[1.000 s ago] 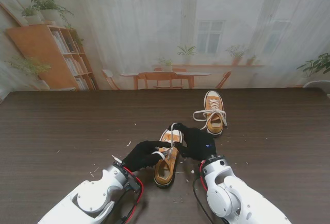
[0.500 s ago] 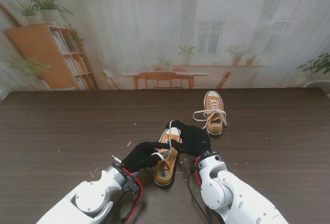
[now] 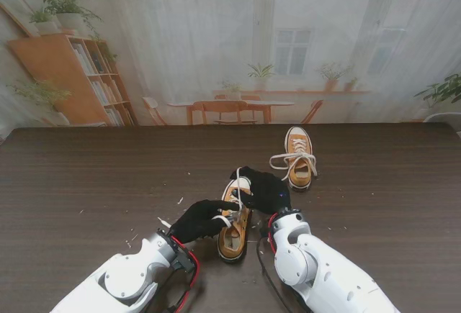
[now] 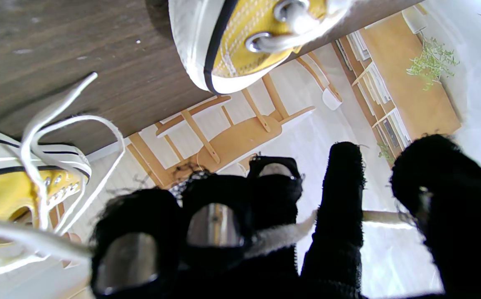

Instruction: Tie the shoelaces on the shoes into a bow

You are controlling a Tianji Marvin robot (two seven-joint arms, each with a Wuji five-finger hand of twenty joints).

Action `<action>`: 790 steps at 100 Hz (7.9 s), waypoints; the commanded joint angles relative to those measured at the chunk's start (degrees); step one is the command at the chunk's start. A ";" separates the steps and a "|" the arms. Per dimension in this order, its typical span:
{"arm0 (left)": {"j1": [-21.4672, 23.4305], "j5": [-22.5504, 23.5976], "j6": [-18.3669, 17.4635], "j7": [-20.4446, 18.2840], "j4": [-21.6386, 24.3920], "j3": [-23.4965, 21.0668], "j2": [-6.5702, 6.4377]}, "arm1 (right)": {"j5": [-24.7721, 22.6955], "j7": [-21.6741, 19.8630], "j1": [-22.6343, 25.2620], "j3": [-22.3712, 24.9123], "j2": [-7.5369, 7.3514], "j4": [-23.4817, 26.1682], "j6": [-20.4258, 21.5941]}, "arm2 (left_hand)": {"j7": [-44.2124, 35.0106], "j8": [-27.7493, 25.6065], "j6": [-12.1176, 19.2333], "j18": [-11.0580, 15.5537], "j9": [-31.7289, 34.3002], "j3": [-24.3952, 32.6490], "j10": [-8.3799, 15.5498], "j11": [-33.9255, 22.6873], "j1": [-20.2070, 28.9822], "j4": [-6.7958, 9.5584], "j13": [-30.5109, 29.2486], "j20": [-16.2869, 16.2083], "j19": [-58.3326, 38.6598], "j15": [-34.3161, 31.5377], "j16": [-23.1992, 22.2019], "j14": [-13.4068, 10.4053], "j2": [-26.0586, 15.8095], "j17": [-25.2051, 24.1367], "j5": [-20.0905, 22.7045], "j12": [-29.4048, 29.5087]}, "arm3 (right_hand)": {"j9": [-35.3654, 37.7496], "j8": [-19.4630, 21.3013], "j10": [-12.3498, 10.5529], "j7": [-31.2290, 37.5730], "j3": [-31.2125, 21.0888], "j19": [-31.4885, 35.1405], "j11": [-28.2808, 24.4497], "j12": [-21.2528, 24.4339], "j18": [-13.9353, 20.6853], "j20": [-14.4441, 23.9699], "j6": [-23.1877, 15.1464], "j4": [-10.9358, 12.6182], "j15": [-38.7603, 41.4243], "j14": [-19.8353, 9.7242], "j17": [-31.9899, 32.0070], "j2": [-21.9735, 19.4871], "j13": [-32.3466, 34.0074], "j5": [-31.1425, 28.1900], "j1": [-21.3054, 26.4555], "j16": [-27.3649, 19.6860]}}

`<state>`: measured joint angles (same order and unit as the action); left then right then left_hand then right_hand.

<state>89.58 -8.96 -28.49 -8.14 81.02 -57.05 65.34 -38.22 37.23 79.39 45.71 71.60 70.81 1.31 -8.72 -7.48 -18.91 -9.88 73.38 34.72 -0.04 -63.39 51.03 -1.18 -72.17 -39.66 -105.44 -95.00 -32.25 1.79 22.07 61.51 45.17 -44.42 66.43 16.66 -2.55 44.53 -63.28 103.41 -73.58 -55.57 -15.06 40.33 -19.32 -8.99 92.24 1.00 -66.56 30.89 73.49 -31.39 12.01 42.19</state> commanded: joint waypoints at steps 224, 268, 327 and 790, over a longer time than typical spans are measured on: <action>13.24 31.53 17.36 15.14 16.59 -18.52 0.15 | -0.13 -5.42 6.18 4.06 -1.81 7.97 0.73 | -1.67 0.00 3.82 5.61 4.72 -9.71 -0.17 -15.87 -11.13 -1.20 -0.72 -9.22 -14.54 -7.86 -2.21 -2.67 -8.67 2.18 12.19 4.59 | 2.30 -1.33 2.78 -5.17 23.12 14.41 -0.17 0.22 -2.51 1.97 0.41 -0.65 3.09 3.10 -1.28 -17.75 1.57 -3.02 -9.44 1.37; 10.37 56.85 28.05 -5.33 23.90 -19.01 -5.25 | -1.45 -4.93 8.21 5.89 -2.33 9.33 0.81 | -2.39 0.96 6.10 9.76 4.47 -1.01 3.35 -16.68 1.19 1.26 -0.75 -7.23 -14.54 -7.34 -2.02 -5.09 4.30 2.39 11.26 5.56 | 3.87 -1.23 2.34 -4.95 15.42 15.91 -0.20 0.20 -1.55 2.71 -0.76 -0.75 4.15 2.51 -1.44 -13.73 1.59 -4.69 -9.21 2.39; 4.59 43.16 21.79 -37.19 26.50 -20.06 -10.84 | -1.79 -4.42 9.31 7.27 -2.44 10.40 0.49 | -22.87 -6.81 11.95 11.51 4.61 -5.88 3.93 -13.60 1.73 0.06 -0.83 -0.81 -14.54 -4.37 -1.63 -6.72 7.39 1.98 5.23 5.43 | 5.95 -1.24 1.75 -5.07 13.11 16.57 -0.20 0.04 0.84 8.18 -0.57 -0.85 6.62 1.22 -2.23 -12.81 1.60 -4.79 -9.22 4.36; -2.24 -34.77 10.90 -24.19 -10.00 -1.62 4.45 | 0.93 8.08 3.88 4.27 1.48 0.56 21.24 | 3.20 1.87 19.06 2.00 5.42 3.35 -2.93 -3.97 -6.07 -3.44 -0.73 7.37 -14.54 -0.23 -0.64 3.58 11.21 0.79 2.24 5.21 | 13.09 -8.84 0.34 0.26 2.72 16.57 -2.08 -3.36 1.31 11.01 -7.15 -7.74 8.76 -1.42 -2.41 2.23 1.74 -7.49 1.93 6.96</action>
<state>87.24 -43.87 -17.88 -30.98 70.77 -58.74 69.93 -37.24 47.65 82.79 49.46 74.00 70.34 22.23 -5.14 -6.08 -7.89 -12.16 74.70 37.36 -0.18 -67.66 46.35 -3.38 -71.77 -33.01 -105.61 -94.22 -33.12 4.69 31.44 61.43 44.68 -39.48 79.04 9.65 -4.54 44.62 -63.81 103.45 -76.07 -57.77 -13.66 52.16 -26.18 -15.80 97.86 0.18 -67.73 37.41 74.87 -42.41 14.39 50.33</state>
